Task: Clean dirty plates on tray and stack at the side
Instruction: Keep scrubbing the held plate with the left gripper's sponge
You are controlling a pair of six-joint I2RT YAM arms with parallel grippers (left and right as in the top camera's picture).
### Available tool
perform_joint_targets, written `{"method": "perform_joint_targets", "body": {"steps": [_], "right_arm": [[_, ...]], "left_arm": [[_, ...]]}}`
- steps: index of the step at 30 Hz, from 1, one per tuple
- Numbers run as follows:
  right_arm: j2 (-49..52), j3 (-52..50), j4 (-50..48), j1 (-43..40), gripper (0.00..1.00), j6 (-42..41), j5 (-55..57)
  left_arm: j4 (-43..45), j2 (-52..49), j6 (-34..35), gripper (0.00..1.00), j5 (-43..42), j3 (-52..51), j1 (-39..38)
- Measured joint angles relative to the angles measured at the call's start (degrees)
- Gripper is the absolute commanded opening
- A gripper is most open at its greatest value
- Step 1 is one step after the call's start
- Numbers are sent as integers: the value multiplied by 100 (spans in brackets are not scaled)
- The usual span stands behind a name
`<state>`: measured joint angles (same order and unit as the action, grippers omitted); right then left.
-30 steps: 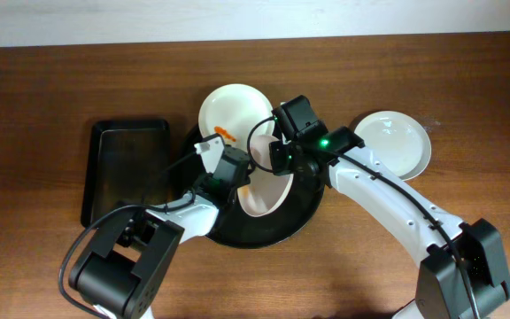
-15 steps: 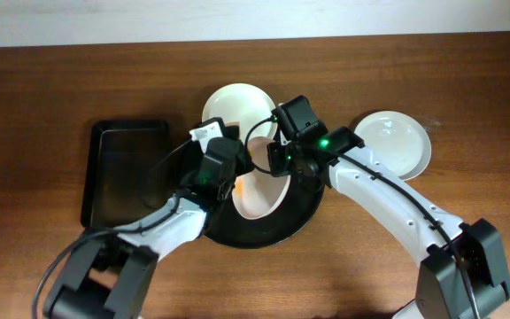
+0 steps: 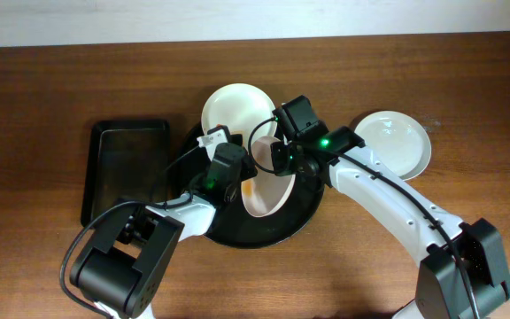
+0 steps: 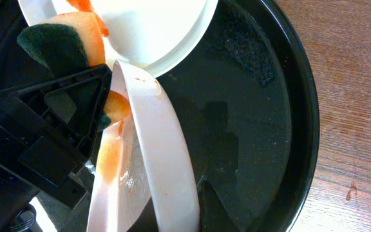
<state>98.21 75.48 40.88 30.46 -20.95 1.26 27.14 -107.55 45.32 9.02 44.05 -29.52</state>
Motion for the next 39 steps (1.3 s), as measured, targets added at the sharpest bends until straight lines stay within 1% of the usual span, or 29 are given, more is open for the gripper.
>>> {"method": "perform_joint_targets", "body": {"steps": [5,7,9,13,17,22,24,30,39], "right_arm": [[0,0,46,-2,4,-4,37],[0,0,22,-11,4,0,72],[0,0,22,-11,4,-4,59],[0,0,-17,-11,4,-9,-92],[0,0,33,-11,4,-13,-87],[0,-4,85,-55,4,-26,68],[0,-4,79,-55,4,-28,87],[0,-4,94,-76,4,-31,120],[-7,-4,101,-76,4,-24,153]], "left_arm": [[-260,0,0,0,149,46,-107],[114,-2,0,0,149,4,-118],[737,50,0,0,28,-4,-125],[944,369,0,0,-168,-2,-162],[763,337,0,0,-146,9,-177],[605,-195,0,0,212,20,-251],[461,-262,0,0,258,26,-251],[190,-260,0,0,66,74,-243],[-551,-125,-11,0,-74,166,-216]]}}
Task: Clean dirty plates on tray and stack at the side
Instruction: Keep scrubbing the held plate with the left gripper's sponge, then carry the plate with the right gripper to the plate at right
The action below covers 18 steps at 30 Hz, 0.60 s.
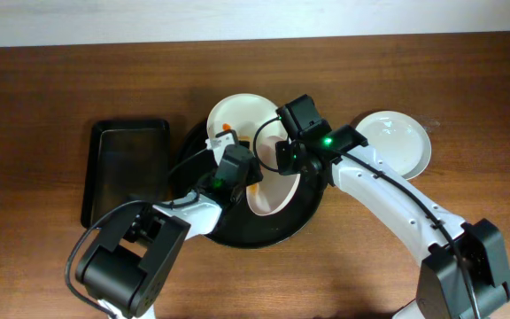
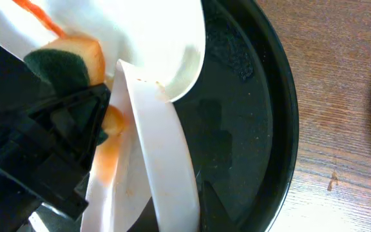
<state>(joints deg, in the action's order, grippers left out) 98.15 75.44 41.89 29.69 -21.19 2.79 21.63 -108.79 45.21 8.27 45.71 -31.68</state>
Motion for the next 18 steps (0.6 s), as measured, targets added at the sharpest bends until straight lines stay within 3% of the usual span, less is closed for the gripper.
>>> {"method": "perform_joint_targets", "body": {"steps": [13,18], "right_arm": [[-20,4,-168,0,4,192,-31],[-17,11,-271,74,4,162,-483]], "left_arm": [[-1899,922,-275,0,-702,-162,-79],[-3156,2076,-667,0,-664,-160,-249]]}}
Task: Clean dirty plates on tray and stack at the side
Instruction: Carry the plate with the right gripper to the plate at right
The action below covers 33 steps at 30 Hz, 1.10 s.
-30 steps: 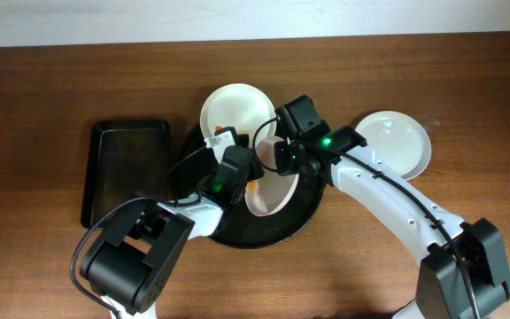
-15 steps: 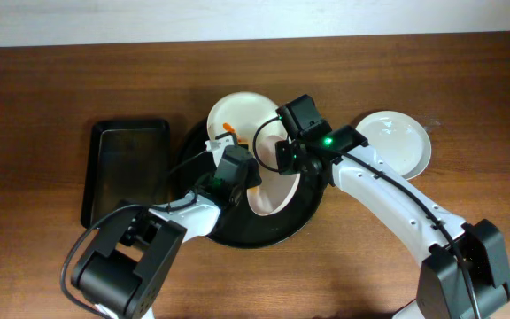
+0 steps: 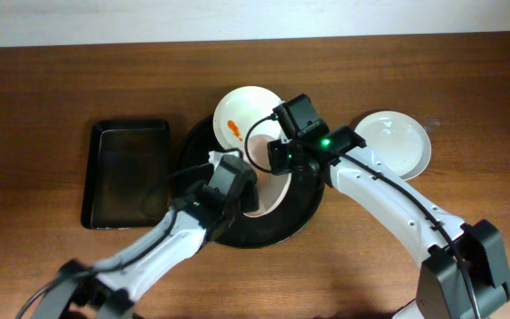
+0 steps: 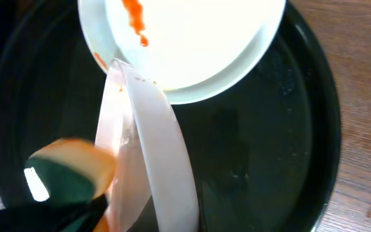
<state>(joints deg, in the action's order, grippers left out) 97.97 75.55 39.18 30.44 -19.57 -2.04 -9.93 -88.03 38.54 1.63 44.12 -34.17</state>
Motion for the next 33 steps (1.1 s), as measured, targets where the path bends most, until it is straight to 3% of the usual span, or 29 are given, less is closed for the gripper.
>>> {"method": "perform_joint_targets", "body": {"steps": [6,11,15,20,24,29,33], "right_arm": [[0,142,428,-70,4,129,321],[4,1259,1268,-260,4,743,1176],[-37,2446,2282,101,4,1274,2260],[-22,2494,2706,1034,4,1357,3407],[-22,2494,2837,1307,4,1196,3888],[-22,2496,2839,1139,4,881,3753],[-17,2496,2841,-424,4,780,1982]], "left_arm": [[-1003,999,-424,0,1390,-13,-17],[-1233,2140,-514,0,1794,-11,28],[-1735,2234,-518,0,1615,-9,411],[-1821,2234,-518,0,772,-9,1119],[-1840,2234,-542,0,490,-9,1176],[-1858,2234,-560,0,352,-9,1176],[-1919,2234,-562,0,129,-9,1176]]}}
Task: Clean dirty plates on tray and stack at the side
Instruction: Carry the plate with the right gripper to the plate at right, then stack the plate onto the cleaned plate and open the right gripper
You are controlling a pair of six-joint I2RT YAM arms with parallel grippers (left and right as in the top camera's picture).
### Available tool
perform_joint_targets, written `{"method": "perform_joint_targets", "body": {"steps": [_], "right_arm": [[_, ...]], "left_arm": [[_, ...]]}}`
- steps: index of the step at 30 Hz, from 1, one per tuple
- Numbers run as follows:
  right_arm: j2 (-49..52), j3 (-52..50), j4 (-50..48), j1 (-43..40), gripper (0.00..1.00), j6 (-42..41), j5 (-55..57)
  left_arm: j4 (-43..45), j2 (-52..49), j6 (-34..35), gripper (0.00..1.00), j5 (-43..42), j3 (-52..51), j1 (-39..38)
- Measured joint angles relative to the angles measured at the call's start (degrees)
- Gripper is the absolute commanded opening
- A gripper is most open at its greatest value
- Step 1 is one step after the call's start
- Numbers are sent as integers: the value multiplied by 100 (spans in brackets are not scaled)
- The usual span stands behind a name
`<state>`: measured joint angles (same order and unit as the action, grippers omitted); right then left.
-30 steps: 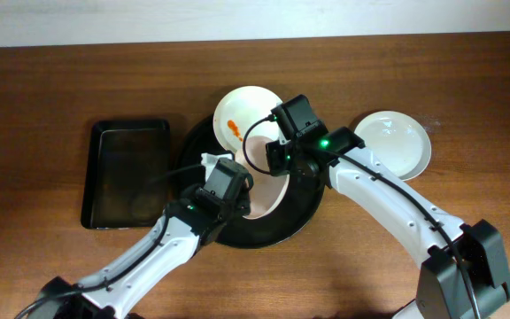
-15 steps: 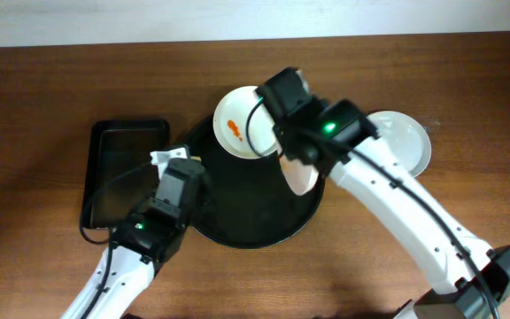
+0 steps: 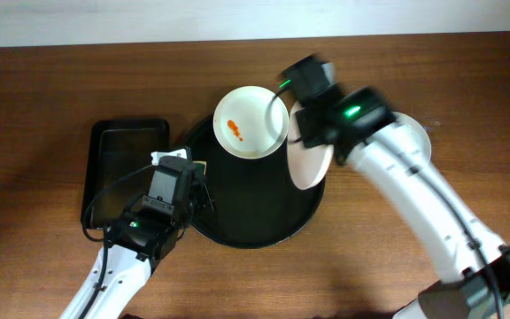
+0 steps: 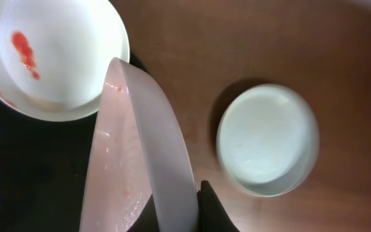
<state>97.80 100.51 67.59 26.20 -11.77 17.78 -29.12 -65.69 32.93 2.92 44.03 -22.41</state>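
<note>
My right gripper [image 3: 312, 133] is shut on the rim of a white plate [image 4: 140, 161], holding it on edge over the right rim of the round black tray [image 3: 255, 221]; only faint pink traces show on it. One dark fingertip [image 4: 210, 205] presses the rim. A second white plate [image 3: 251, 122] with orange stains lies on the tray's far side. A clean white plate [image 4: 266, 138] rests on the table to the right. My left gripper [image 3: 191, 170] sits at the tray's left edge with a tan sliver of sponge [image 3: 200, 166] at its tip.
A rectangular black tray [image 3: 127, 168] lies on the wooden table left of the round one. In the overhead view my right arm covers most of the clean plate. Bare wood surrounds the clean plate in the right wrist view.
My right gripper has carried the held plate from the tray's middle to its right rim, close to the clean plate. The left gripper with the sponge has drawn back to the tray's left edge.
At first the sponge in my left gripper lay against the orange-smeared plate held upright by my right gripper. It stayed there, then sat lower on the plate. Now the two are apart and the plate looks nearly white.
</note>
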Motion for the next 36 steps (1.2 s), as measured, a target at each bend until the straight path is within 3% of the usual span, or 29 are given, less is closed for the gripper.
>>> {"method": "perform_joint_targets", "body": {"steps": [7,12,21,23,26,29,30,36], "right_arm": [[33,0,70,-3786,4,431,-3654],[149,-138,203,-5152,4,1040,-4789],[439,-2542,-2448,-5418,6,1283,-5093],[448,-3095,-3215,-5418,13,1259,-5101],[437,-3565,-4144,-5418,16,1093,-5261],[437,-3764,-4400,-5418,17,966,-5261],[437,-3773,-4463,-5418,24,942,-5230],[542,-3777,-4806,-5418,24,916,-4970]], "left_arm": [[-26,-118,-63,0,-144,0,0],[-26,-437,-63,0,-216,0,0],[-2,-461,-63,0,-450,0,0],[11,-461,-63,0,-452,0,0],[76,-461,-63,0,-457,0,0],[107,-461,-63,0,-466,0,0],[111,-461,-63,0,-466,0,0],[146,-461,-63,0,-466,0,0]]}}
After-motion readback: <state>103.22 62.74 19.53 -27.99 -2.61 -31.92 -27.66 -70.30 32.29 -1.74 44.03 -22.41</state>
